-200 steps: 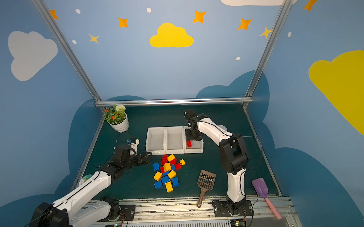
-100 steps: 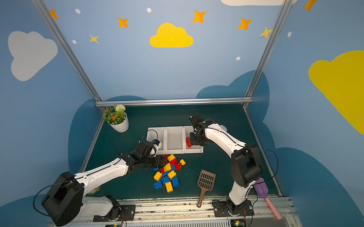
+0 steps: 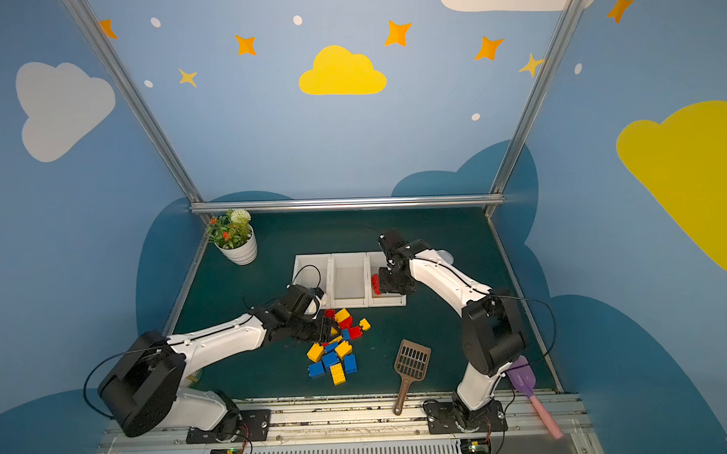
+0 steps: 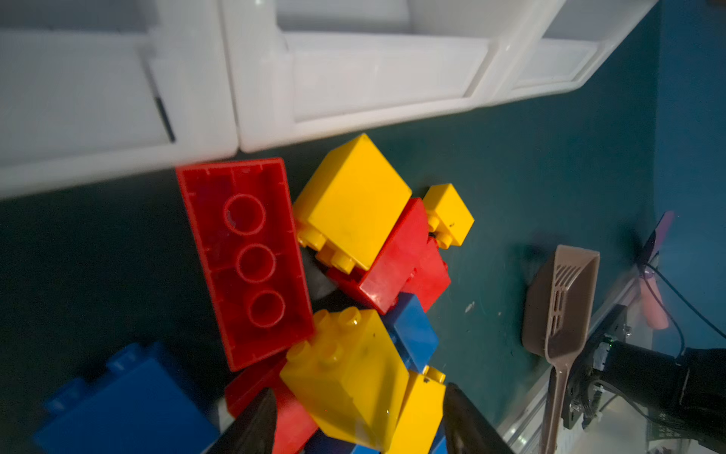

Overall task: Sort the legos into containers by color
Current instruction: 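Reach the left gripper into the pile and grasp a yellow brick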

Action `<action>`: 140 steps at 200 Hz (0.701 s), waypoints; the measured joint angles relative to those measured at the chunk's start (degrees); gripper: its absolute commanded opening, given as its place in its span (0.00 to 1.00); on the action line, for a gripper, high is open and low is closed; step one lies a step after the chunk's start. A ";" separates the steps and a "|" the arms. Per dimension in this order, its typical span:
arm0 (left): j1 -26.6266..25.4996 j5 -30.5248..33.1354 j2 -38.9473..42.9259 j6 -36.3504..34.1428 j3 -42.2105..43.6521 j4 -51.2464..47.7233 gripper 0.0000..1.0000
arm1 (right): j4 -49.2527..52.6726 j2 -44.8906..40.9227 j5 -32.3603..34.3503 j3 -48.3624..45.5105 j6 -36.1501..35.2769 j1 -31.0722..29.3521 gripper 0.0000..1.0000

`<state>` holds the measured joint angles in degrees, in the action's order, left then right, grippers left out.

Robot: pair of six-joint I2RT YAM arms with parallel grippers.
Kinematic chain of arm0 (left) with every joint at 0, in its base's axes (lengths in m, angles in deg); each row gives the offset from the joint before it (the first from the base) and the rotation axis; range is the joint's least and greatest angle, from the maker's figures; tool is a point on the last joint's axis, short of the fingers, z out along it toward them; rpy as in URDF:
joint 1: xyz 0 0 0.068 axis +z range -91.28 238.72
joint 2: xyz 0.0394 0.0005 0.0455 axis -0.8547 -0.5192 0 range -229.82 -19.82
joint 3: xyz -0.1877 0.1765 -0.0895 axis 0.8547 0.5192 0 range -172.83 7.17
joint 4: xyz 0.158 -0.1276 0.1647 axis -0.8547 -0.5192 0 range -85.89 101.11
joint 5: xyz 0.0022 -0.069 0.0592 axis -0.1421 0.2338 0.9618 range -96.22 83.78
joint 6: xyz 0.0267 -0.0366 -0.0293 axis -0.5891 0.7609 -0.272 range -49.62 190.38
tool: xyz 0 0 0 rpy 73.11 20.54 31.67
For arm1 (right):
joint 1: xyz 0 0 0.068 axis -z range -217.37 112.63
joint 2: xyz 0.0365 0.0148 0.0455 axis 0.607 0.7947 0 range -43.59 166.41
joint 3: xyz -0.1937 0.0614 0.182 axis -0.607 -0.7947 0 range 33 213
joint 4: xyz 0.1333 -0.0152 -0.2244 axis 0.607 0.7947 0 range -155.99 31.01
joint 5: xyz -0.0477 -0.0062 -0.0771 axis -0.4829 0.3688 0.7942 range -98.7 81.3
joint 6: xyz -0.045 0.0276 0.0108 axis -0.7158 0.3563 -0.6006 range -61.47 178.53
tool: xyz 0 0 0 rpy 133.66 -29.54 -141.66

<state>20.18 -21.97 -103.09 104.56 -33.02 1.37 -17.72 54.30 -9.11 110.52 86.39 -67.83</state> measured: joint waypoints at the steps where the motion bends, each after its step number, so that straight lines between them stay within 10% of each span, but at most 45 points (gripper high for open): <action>1: 0.00 -0.04 -0.04 0.02 0.00 0.02 0.66 | -0.02 0.00 -0.02 -0.02 0.02 0.00 0.51; 140: -0.09 -3.17 -2.73 4.24 0.42 4.87 0.65 | -1.03 0.00 -0.52 -2.21 0.79 0.00 0.49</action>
<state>20.09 -25.14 -105.82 108.80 -32.60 6.25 -18.75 54.30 -9.63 108.31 87.17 -67.83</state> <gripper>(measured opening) 0.670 0.497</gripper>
